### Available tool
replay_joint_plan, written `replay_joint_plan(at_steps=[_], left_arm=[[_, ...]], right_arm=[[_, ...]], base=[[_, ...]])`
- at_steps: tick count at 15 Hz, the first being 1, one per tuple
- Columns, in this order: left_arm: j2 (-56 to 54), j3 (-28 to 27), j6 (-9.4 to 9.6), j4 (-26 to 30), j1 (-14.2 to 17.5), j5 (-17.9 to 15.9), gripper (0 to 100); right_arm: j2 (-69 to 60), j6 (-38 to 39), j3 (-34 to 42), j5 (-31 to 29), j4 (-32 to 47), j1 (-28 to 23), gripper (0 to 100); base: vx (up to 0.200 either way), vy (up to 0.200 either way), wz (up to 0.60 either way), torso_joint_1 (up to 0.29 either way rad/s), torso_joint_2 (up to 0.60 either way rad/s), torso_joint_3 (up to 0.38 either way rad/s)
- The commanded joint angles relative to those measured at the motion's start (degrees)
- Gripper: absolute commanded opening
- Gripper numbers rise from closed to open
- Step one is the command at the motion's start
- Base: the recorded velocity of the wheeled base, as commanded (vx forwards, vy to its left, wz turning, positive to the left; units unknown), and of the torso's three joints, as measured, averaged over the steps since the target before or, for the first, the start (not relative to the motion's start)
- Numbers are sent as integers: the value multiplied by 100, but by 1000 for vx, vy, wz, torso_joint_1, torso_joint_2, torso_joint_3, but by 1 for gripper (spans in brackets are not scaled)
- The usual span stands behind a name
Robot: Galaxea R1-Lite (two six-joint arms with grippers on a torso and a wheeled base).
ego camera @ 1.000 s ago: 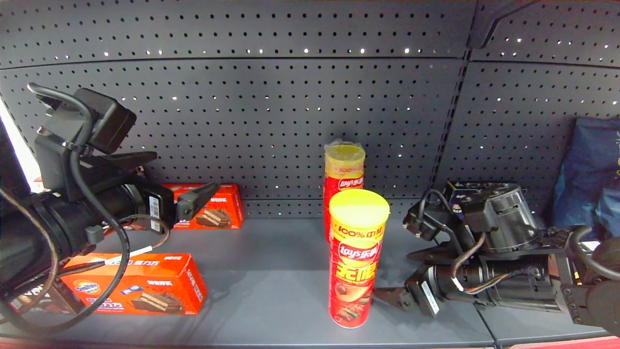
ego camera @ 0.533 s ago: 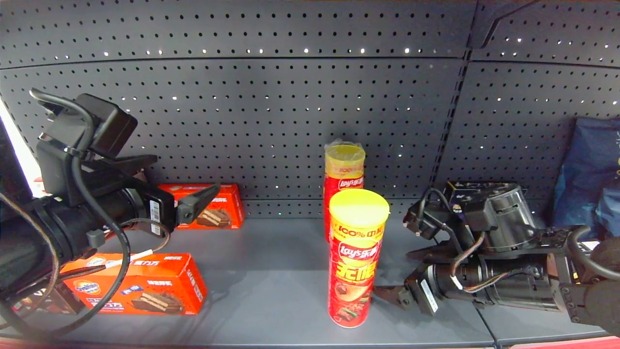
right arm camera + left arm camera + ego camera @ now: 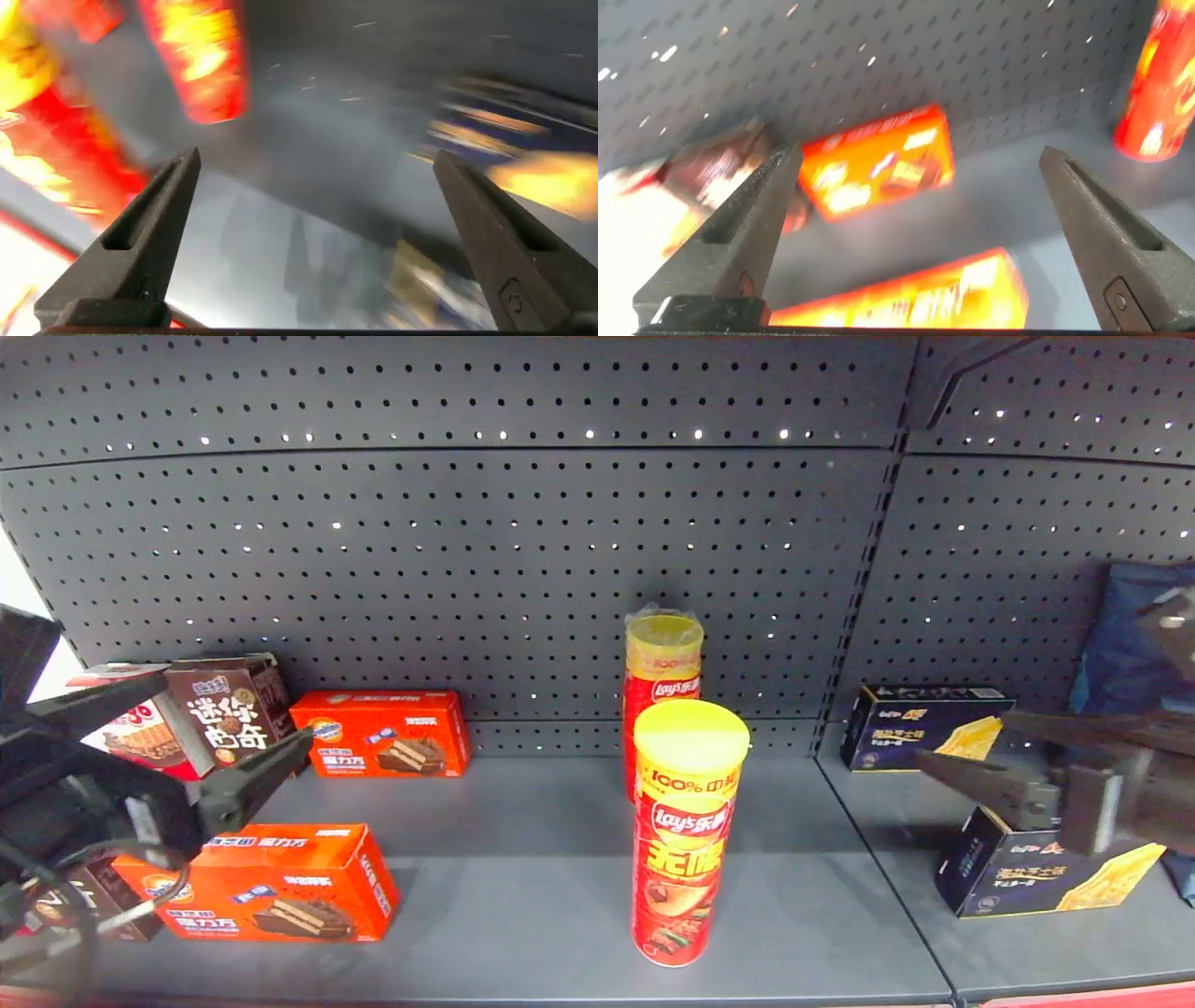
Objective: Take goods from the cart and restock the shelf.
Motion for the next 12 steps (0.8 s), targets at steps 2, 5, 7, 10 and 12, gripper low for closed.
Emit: replay_joint_plan(at_steps=[2,5,7,10,12], left_arm=[[-2855,2468,43,92,597,8,100],[-4859,2679,60,2113,659,395,100],[-5606,2495,25,3256,738,474,100],[-5527,2512,25,3098,738,465,100],[-5527,2521,-98,3098,729,228,100]], right_arm=[[-3479,188,2445,-2,4,-2118,100],[-4868,188,3368,-2,162,-2628,100],[-5624,196,3720,-231,724,-2663,100],[-6090,188,3913,-205,1304,-2628,100],[-6107,214,3913,-99,1296,-2549,100]], base=[[0,0,0,0,0,0],[0,0,0,0,0,0],[0,0,0,0,0,0],[0,0,0,0,0,0],[0,0,0,0,0,0]])
